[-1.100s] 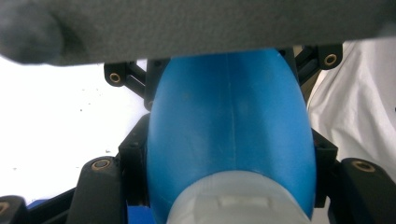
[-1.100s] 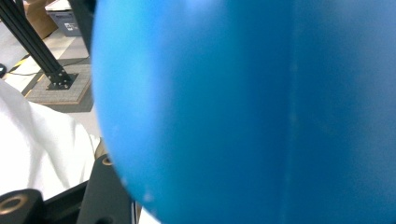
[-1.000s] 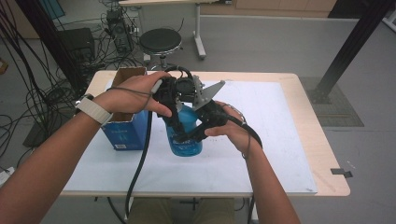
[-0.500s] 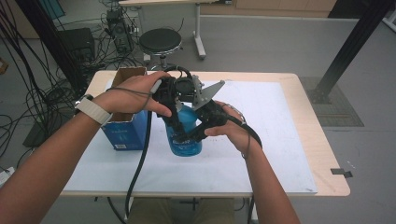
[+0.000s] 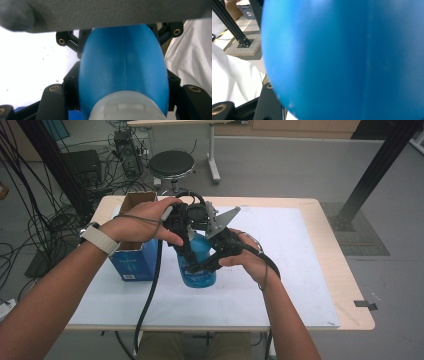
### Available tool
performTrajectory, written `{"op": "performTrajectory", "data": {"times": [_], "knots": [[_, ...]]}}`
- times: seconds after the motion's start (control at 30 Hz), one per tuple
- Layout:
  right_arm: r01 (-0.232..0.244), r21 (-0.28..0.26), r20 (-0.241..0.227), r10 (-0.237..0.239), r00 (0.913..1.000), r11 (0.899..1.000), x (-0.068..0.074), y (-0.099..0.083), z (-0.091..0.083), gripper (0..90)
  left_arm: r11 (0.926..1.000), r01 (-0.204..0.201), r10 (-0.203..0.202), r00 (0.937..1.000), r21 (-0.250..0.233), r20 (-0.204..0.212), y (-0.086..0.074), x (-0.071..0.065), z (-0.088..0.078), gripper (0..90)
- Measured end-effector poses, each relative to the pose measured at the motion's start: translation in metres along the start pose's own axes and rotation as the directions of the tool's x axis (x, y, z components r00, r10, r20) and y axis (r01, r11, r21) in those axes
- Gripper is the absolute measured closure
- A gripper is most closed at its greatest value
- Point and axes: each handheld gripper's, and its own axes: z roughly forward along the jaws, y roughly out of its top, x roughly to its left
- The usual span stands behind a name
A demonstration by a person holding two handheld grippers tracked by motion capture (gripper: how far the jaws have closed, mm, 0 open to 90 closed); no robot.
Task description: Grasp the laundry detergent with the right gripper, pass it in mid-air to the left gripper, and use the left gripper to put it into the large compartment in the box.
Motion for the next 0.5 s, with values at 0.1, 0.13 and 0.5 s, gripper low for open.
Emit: {"op": "performTrajectory", "data": {"times": [0.1,0.13,0.5], "knots": [[0.009,0.003,0.001,-0.009,1.0000,1.000,-0.0008,0.0002,-0.0003,42.8,1.0000,0.001,-0.001,1.0000,-0.006,0.002,-0.0005,0.0001,-0.0003,37.7],[0.012,0.003,0.003,-0.012,0.9999,1.000,-0.0007,0.0002,-0.0004,42.8,1.0000,0.002,-0.002,1.0000,-0.005,0.003,-0.0005,0.0001,-0.0004,37.7],[0.013,0.003,0.001,-0.013,0.9999,1.000,-0.0007,0.0007,-0.0003,42.8,1.0000,0.002,-0.002,1.0000,-0.003,0.000,-0.0009,-0.0003,-0.0009,37.7]]}}
